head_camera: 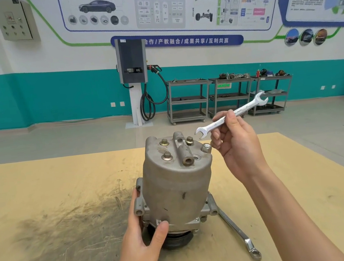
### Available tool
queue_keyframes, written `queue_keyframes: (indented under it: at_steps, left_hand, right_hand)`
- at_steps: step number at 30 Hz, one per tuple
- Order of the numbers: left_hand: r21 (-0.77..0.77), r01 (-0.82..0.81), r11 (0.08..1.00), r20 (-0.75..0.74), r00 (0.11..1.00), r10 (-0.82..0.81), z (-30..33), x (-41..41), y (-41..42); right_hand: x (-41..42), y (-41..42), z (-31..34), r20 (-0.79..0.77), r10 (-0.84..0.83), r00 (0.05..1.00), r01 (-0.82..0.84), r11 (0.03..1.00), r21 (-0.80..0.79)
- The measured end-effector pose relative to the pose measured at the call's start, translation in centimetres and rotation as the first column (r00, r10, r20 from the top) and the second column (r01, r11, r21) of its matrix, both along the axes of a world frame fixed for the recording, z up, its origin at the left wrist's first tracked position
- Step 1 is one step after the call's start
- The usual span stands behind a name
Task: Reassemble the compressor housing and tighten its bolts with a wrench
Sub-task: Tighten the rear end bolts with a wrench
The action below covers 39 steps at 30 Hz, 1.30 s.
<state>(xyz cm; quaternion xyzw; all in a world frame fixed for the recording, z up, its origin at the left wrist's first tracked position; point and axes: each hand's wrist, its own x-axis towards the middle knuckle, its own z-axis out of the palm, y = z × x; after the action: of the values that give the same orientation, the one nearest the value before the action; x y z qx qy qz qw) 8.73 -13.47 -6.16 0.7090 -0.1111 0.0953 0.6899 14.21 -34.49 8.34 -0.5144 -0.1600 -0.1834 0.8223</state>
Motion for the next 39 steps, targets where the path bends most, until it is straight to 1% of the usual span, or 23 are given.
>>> queue_keyframes:
  at_steps: [7,10,13,21,28,32,35,39]
  left_hand:
    - [0.012,-0.018,1.0,0.011,1.0,0.017,-0.3,0.0,0.1]
    - [0.034,-0.024,0.999,0.03,0.999,0.023,-0.5,0.1,0.0]
    - [0.021,-0.017,1.0,0.037,0.999,0.016,-0.7,0.1,0.0]
    - [0.021,-0.019,1.0,0.068,0.998,0.018,-0.8,0.1,0.1]
    - [0.009,0.007,1.0,0.072,0.997,-0.008,-0.9,0.1,0.1]
    - [0.021,0.0,1.0,0.063,0.998,-0.001,-0.9,0.0,0.1]
    - [0.025,0.001,1.0,0.058,0.998,-0.002,-0.9,0.0,0.2]
    - [0.031,0.002,1.0,0.052,0.999,-0.004,-0.8,0.0,0.2]
  right_hand:
    - [0.2,0.2,0.0,-0.029,0.042,0.999,-0.043,0.998,-0.045]
    - [0.4,0.2,0.0,-0.098,0.031,0.995,-0.038,0.997,-0.07]
    - [0.7,0.2,-0.1,-0.181,0.05,0.982,-0.064,0.995,-0.074]
    - [1.1,0.5,0.0,-0.29,0.154,0.944,-0.137,0.988,0.076]
    - [0.8,0.7,-0.1,-0.242,0.147,0.959,-0.141,0.989,0.041]
    - [0.8,0.8,-0.1,-0.225,0.12,0.967,-0.115,0.993,0.037]
    - [0.9,1.0,-0.1,-0.252,0.096,0.963,-0.084,0.995,0.058]
    - [1.1,1.3,-0.2,-0.346,0.088,0.934,-0.047,0.991,0.124]
